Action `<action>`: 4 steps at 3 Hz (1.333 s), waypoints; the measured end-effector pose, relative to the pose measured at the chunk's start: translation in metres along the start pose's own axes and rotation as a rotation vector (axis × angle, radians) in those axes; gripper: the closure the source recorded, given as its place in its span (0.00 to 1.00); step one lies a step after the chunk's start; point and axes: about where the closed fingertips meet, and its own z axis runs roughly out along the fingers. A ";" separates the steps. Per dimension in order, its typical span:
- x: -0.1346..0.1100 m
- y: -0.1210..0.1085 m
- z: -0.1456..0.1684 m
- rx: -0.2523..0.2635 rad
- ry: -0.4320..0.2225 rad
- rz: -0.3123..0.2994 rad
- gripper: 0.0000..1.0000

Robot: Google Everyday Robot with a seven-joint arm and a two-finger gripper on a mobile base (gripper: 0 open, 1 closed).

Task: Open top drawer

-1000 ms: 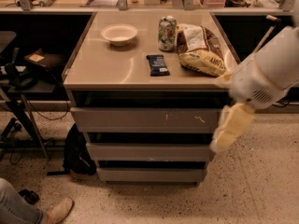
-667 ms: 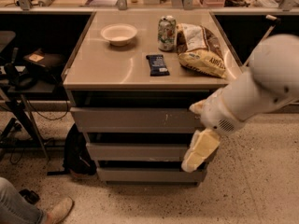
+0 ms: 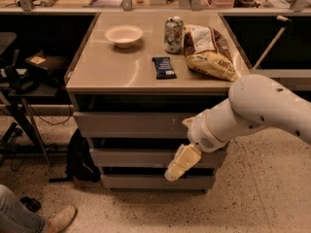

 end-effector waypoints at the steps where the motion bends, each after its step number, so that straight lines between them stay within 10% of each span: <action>1: 0.000 0.000 0.000 0.000 0.000 0.000 0.00; 3: -0.036 -0.079 -0.008 0.162 -0.058 0.038 0.00; 4: -0.038 -0.079 -0.007 0.161 -0.056 0.036 0.00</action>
Offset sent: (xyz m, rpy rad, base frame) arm 0.1034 -0.0114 0.0279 0.0635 -0.1724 -0.1790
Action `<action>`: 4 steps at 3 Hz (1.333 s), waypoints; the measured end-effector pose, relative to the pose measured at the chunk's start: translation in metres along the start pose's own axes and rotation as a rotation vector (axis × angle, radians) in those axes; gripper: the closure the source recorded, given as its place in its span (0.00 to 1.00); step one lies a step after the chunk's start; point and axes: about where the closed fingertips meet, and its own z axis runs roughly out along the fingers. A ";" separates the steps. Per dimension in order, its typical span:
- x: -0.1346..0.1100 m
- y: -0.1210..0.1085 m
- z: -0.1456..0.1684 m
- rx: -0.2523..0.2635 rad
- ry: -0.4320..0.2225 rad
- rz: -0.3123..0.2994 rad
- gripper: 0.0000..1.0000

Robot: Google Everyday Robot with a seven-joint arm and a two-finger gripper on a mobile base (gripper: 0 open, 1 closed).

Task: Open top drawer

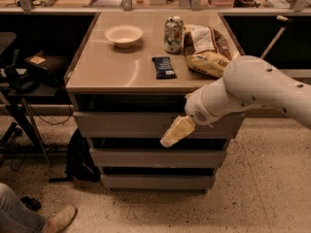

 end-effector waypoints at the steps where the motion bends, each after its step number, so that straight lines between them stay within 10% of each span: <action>1: 0.000 0.000 0.000 0.000 0.000 0.000 0.00; 2: -0.022 -0.018 0.073 -0.002 0.034 0.054 0.00; 4: -0.017 -0.016 0.080 0.043 0.077 0.043 0.00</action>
Offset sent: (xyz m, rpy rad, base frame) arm 0.0458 0.0451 -0.0685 -0.0633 0.0659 -0.0643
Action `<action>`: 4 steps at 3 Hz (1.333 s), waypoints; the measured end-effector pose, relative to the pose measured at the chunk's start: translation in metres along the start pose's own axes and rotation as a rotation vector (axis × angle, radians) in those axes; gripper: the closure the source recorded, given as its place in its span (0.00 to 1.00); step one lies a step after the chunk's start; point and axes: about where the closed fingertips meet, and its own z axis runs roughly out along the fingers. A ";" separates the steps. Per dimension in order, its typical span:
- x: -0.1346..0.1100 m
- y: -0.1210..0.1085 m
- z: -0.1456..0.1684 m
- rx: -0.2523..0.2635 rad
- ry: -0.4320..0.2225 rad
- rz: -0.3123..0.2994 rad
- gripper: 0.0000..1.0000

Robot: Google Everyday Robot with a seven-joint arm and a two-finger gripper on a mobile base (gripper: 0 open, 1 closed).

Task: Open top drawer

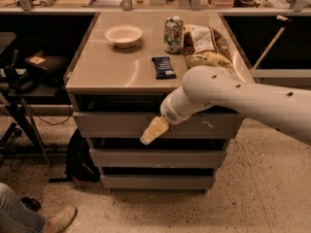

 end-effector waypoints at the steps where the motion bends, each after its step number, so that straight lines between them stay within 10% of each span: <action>1: 0.019 -0.006 0.024 0.095 0.089 -0.020 0.00; 3: 0.039 -0.027 0.045 0.186 0.151 0.039 0.00; 4: 0.039 -0.027 0.045 0.185 0.151 0.039 0.19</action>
Offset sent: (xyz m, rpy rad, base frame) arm 0.0366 -0.0368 -0.0940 -0.2744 -0.0450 -0.2113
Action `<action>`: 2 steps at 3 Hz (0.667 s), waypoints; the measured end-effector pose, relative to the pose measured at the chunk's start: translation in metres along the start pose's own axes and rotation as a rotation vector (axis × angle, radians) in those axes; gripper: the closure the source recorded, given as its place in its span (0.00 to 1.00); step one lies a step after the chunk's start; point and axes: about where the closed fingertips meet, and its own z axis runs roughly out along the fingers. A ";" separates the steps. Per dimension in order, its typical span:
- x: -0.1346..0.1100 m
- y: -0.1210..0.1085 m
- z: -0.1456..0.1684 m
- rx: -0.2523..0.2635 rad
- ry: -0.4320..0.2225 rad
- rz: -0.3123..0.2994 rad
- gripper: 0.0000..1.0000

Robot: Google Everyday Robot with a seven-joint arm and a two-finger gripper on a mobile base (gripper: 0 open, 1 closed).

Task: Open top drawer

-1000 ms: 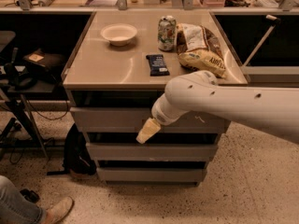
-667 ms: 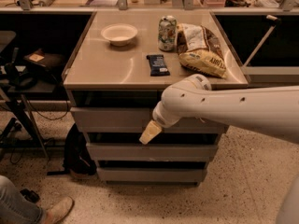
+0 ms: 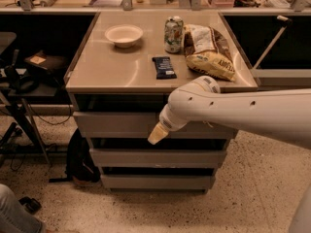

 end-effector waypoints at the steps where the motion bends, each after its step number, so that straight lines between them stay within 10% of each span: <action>1: 0.000 0.000 0.000 0.000 0.000 0.000 0.42; 2: 0.000 0.000 0.000 0.000 0.000 0.000 0.65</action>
Offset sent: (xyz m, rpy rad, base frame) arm 0.0000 0.0000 0.0000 0.0000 0.0000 0.0000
